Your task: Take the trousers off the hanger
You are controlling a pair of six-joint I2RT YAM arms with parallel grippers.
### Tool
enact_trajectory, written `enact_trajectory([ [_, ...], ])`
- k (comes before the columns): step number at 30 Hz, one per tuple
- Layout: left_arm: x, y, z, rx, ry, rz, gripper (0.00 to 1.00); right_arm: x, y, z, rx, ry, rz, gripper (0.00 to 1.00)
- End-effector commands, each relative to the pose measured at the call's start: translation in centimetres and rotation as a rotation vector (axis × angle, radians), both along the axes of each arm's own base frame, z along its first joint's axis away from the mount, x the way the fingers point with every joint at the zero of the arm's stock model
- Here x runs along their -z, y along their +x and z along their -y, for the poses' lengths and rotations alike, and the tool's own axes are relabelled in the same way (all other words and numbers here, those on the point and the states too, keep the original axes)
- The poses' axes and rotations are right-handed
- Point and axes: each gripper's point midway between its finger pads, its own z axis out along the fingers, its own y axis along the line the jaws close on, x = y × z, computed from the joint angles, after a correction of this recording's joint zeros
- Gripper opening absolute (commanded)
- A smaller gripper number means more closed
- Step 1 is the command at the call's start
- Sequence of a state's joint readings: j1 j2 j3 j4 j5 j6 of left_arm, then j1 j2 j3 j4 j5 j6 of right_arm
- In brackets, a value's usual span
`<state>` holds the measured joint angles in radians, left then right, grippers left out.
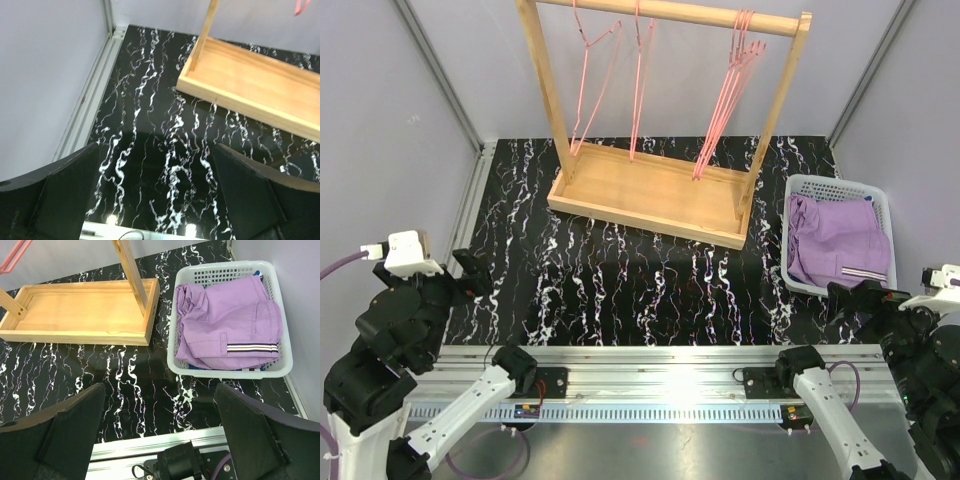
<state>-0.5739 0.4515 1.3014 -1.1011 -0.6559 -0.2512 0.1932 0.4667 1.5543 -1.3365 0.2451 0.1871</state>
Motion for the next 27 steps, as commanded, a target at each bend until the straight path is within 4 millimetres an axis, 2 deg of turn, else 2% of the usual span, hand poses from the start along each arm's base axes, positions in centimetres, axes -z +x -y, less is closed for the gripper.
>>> enact_trajectory([
  [1, 1.0, -1.0, -1.3, -0.039, 0.022, -0.022, 0.99, 0.2, -0.6, 0.9, 0.040, -0.007, -0.007, 1.00],
  [7, 2.0, -1.7, -1.8, -0.042, 0.006, -0.001, 0.99, 0.6, 0.0, 0.7, 0.041, -0.006, -0.012, 0.99],
  [12, 3.0, -1.3, -1.1, -0.016, -0.003, 0.007, 0.99, 0.9, 1.0, 0.4, 0.032, -0.006, -0.021, 1.00],
  [17, 3.4, -0.4, 0.6, 0.054, -0.040, 0.058, 0.99, 2.0, 3.1, 0.4, 0.046, -0.026, -0.017, 0.99],
  [22, 4.4, 0.0, 1.0, 0.064, -0.036, 0.060, 0.99, 3.2, 4.6, -0.8, -0.004, -0.020, -0.049, 0.99],
  [27, 5.0, 0.0, 0.9, 0.050, -0.036, 0.044, 0.99, 3.6, 4.9, -1.2, -0.018, -0.014, -0.044, 0.99],
])
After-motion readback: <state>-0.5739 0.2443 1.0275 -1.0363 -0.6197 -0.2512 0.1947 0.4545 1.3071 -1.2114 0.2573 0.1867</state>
